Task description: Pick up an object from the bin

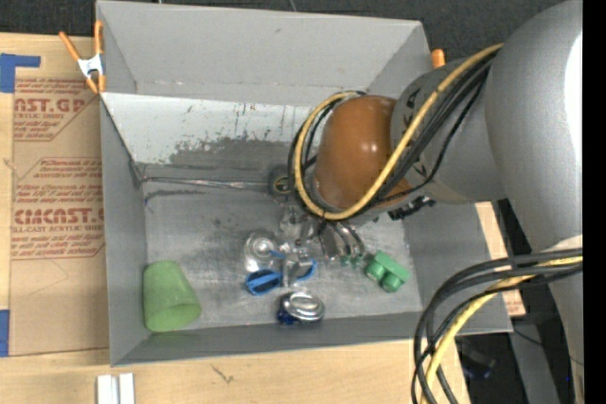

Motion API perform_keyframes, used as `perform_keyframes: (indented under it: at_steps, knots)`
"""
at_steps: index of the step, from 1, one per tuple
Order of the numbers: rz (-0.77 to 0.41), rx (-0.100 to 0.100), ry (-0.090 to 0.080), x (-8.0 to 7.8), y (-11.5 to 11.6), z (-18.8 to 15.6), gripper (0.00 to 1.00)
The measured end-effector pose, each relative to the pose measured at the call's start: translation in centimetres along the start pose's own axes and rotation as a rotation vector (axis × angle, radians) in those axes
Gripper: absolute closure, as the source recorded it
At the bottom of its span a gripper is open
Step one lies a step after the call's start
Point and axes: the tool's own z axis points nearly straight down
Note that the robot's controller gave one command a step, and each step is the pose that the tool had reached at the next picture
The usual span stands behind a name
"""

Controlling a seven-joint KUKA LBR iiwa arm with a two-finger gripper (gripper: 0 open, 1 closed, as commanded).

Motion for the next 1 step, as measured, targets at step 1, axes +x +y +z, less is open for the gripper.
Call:
perform_keyframes:
  at_steps: [1]
  knots:
    - [-0.249,0.002,0.004,-1.91,-3.33,-5.78,1.00]
